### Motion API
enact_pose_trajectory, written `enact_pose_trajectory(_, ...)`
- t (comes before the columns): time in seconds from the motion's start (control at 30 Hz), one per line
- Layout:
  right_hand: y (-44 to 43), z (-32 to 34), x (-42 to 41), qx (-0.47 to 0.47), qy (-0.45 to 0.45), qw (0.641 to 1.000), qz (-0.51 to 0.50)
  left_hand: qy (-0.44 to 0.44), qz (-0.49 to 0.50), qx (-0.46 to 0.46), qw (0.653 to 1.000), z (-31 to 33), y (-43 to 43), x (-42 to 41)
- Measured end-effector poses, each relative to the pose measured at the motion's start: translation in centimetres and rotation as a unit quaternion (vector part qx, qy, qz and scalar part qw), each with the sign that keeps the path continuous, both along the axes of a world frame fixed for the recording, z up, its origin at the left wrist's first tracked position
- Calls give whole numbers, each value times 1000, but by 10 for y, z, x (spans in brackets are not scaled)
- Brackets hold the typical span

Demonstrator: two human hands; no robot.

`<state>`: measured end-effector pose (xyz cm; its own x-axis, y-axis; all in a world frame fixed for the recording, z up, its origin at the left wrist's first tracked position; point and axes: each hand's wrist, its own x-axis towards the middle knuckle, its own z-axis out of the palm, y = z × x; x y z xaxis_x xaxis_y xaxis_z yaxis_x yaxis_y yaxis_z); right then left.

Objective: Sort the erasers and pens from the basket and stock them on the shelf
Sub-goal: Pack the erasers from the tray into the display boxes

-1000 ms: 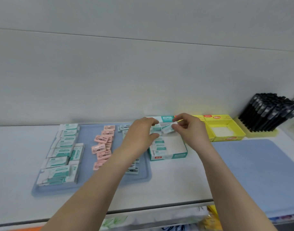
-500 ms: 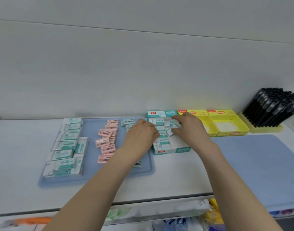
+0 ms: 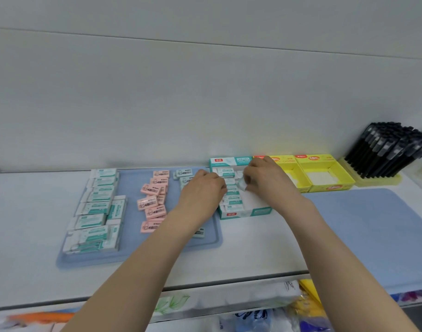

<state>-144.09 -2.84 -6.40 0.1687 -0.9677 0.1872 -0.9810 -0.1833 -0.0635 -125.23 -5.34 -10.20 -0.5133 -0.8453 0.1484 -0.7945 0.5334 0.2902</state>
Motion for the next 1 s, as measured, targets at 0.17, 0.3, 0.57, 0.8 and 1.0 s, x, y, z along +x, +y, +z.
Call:
enact_pose_trajectory(0.17, 0, 1, -1, 7, -3, 999, 38, 1, 2, -3, 1000, 4, 2, -2)
enact_pose_trajectory(0.3, -5, -3, 11, 41, 16, 996, 75, -9, 7, 4, 1000, 7, 2, -2)
enact_pose_trajectory(0.57, -1, 7, -1, -64, -192, 979, 11, 8, 5, 1, 1000, 10, 7, 1)
enact_pose_trajectory(0.8, 4, 11, -11, 52, -42, 997, -35, 2, 12, 6, 1000, 15, 7, -2)
enact_pose_trajectory(1.0, -2, 1, -2, 70, -13, 997, -38, 6, 10, -1, 1000, 16, 8, -1)
